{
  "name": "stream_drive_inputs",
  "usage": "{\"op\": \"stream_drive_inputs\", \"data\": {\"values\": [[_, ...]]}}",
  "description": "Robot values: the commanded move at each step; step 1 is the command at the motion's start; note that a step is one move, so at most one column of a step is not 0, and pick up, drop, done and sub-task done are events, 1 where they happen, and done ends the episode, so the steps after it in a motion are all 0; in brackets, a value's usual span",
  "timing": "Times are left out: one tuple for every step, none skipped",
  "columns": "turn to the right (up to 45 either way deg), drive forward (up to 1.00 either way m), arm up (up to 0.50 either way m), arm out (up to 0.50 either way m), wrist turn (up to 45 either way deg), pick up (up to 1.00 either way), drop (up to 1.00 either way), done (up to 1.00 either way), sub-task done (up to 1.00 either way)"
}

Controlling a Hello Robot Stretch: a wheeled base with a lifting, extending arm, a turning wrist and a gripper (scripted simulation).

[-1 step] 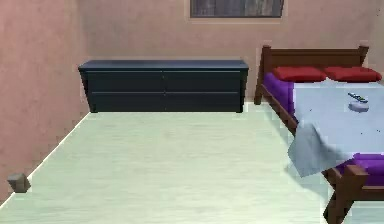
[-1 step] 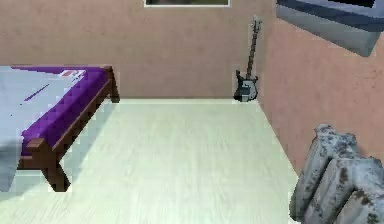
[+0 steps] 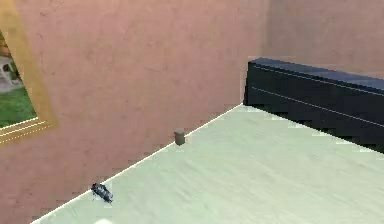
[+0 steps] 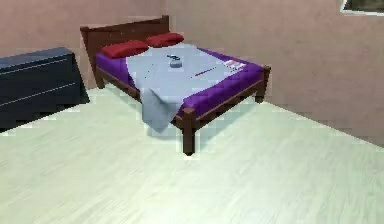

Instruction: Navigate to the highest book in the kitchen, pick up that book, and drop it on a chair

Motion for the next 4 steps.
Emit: {"op": "stream_drive_inputs", "data": {"values": [[-45.0,0.0,0.0,0.0,0.0,0.0,0.0,0.0,0.0],[-45.0,0.0,0.0,0.0,0.0,0.0,0.0,0.0,0.0],[-6.0,0.0,0.0,0.0,0.0,0.0,0.0,0.0,0.0],[0.0,1.0,0.0,0.0,0.0,0.0,0.0,0.0,0.0]]}}
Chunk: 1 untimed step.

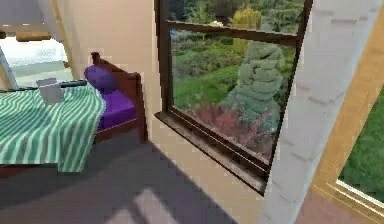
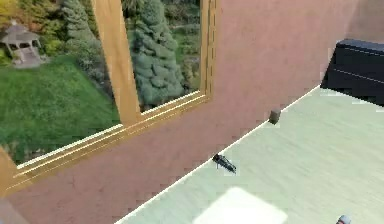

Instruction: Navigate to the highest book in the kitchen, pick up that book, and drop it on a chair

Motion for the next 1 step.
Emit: {"op": "stream_drive_inputs", "data": {"values": [[-33.0,0.0,0.0,0.0,0.0,0.0,0.0,0.0,0.0]]}}
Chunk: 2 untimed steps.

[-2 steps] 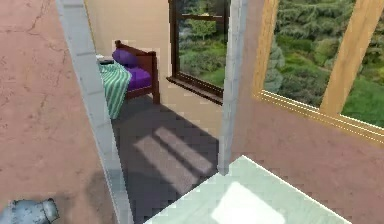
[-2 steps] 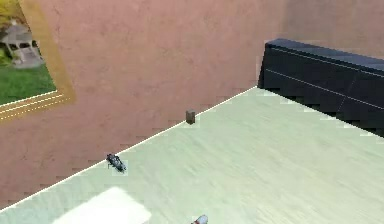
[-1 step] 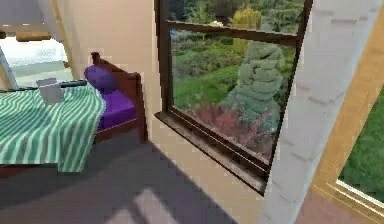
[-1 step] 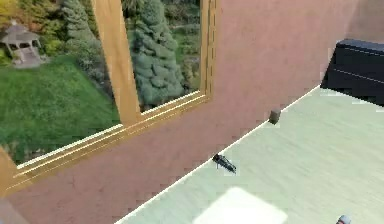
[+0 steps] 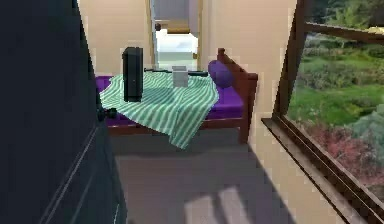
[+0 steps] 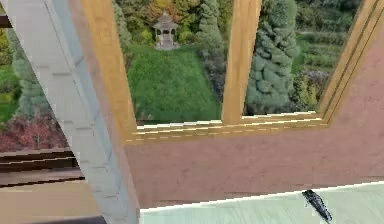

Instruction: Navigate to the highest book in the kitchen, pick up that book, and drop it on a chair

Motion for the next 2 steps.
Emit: {"op": "stream_drive_inputs", "data": {"values": [[0.0,0.9,0.0,0.0,0.0,0.0,0.0,0.0,0.0],[-39.0,0.0,0.0,0.0,0.0,0.0,0.0,0.0,0.0]]}}
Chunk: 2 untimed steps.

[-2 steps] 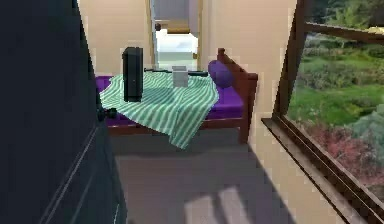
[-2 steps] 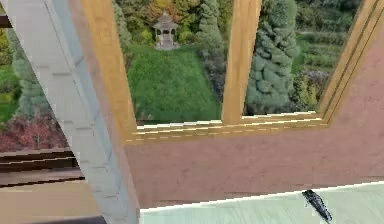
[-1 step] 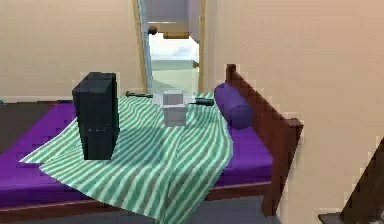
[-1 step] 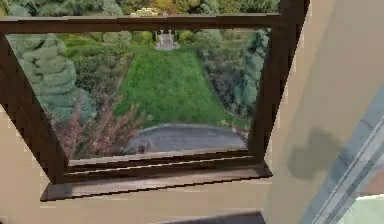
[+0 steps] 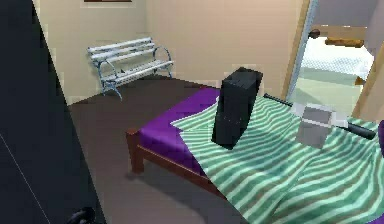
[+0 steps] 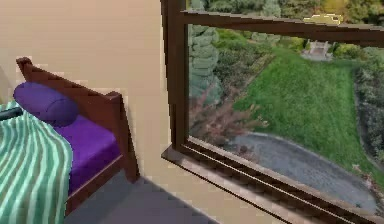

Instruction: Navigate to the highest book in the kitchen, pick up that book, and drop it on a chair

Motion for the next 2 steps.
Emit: {"op": "stream_drive_inputs", "data": {"values": [[0.0,0.5,0.0,0.0,0.0,0.0,0.0,0.0,0.0],[-45.0,0.0,0.0,0.0,0.0,0.0,0.0,0.0,0.0]]}}
